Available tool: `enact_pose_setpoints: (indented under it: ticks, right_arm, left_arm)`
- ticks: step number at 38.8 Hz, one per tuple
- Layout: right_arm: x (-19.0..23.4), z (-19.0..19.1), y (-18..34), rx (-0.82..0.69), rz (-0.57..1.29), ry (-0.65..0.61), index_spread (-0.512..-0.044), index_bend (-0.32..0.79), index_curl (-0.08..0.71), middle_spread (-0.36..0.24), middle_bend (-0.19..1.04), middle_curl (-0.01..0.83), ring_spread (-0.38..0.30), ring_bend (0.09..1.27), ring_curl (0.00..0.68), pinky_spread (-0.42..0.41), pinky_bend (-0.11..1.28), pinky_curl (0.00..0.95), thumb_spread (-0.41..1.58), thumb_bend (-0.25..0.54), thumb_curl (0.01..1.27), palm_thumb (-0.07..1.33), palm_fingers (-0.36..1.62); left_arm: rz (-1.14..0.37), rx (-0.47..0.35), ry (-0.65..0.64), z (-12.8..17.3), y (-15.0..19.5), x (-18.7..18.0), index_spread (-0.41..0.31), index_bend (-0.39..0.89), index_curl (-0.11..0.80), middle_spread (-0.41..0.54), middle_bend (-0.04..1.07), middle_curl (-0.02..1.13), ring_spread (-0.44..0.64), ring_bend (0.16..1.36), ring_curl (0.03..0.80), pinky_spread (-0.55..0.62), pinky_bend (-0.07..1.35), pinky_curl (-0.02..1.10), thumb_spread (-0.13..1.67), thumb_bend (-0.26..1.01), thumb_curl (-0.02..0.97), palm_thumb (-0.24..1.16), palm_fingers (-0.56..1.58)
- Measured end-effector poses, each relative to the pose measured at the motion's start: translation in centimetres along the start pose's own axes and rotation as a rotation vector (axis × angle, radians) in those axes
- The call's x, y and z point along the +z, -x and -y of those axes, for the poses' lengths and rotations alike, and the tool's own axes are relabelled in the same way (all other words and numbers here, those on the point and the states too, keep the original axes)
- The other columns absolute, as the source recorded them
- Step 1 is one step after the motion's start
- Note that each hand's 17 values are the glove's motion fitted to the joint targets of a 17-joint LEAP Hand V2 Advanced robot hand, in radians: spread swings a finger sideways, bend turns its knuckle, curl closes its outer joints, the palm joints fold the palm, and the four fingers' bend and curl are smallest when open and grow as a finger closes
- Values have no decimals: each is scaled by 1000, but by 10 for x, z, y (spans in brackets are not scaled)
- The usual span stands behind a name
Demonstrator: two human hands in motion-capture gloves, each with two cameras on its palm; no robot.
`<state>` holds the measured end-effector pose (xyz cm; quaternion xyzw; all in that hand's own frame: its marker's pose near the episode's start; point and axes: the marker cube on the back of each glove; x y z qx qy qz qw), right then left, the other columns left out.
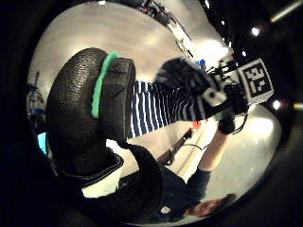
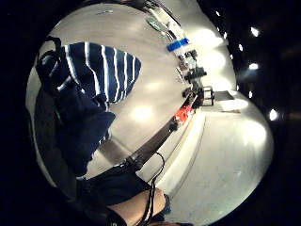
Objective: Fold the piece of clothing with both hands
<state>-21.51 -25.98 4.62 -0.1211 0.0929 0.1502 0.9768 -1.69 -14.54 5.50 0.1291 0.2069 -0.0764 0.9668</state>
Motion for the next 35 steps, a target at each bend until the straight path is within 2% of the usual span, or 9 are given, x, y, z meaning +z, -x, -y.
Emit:
enact_pose_setpoints:
  ticks: [2,6,9,12,15,19,27,32,35]
  right_arm:
    - [13,-15,44,-91,-20,73,-268,139,325,-265,308,495,-298,536,436,-368,564,363,438,-34,673,982,1232]
    - [46,-39,118,-218,-57,211,-259,99,314,-254,296,493,-297,563,443,-369,594,374,489,-54,663,933,1228]
    - [55,-53,146,-248,-45,257,-246,61,293,-235,261,483,-293,569,442,-372,656,388,665,-59,625,855,1186]
    - [43,-61,155,-309,22,246,-241,32,267,-210,222,472,-291,589,444,-372,699,398,792,-56,590,792,1142]
    - [24,-51,152,-345,117,163,-238,33,247,-197,211,469,-280,594,444,-364,717,403,888,-42,561,754,1130]
    - [15,-14,141,-284,186,82,-230,54,233,-184,204,468,-271,590,441,-354,719,402,977,-22,536,748,1129]
    - [-63,-26,48,-161,261,-29,-224,90,229,-177,202,469,-227,553,435,-323,704,403,1084,-13,504,768,1119]
    - [-54,-14,18,-130,238,-11,-217,101,234,-203,204,469,-206,523,428,-311,667,390,1117,-13,491,776,1117]
    - [-46,-9,11,-113,233,3,-216,103,236,-193,206,470,-200,508,425,-307,646,384,1132,-15,482,776,1114]
  left_arm:
    - [55,-75,-48,1,17,-9,-52,194,369,227,149,250,388,570,312,367,351,350,1317,-6,257,158,70]
    - [47,-155,-103,8,64,-11,-57,248,391,235,142,241,386,567,306,372,319,341,1354,13,261,202,107]
    - [37,-191,-102,0,81,-21,-59,262,400,233,146,239,380,571,304,373,300,333,1373,18,265,221,133]
    - [35,-219,-104,-11,89,-34,-60,263,405,237,149,239,377,570,302,374,289,330,1384,16,264,229,141]
    - [40,-244,-105,-12,99,-37,-60,261,410,233,149,238,374,569,302,374,285,331,1394,14,264,235,148]
    - [49,-279,-79,-14,99,-43,-58,262,415,230,146,234,371,562,299,374,279,330,1401,9,263,240,157]
    - [141,-282,-34,4,90,-55,-58,252,420,230,145,230,373,556,293,378,271,329,1413,-12,252,218,166]
    - [148,-254,-48,12,76,-57,-57,242,422,228,145,226,376,556,290,374,271,332,1406,-12,249,203,173]
    - [161,-249,-36,14,74,-55,-57,240,424,227,146,225,376,555,290,372,266,332,1405,-11,247,199,178]
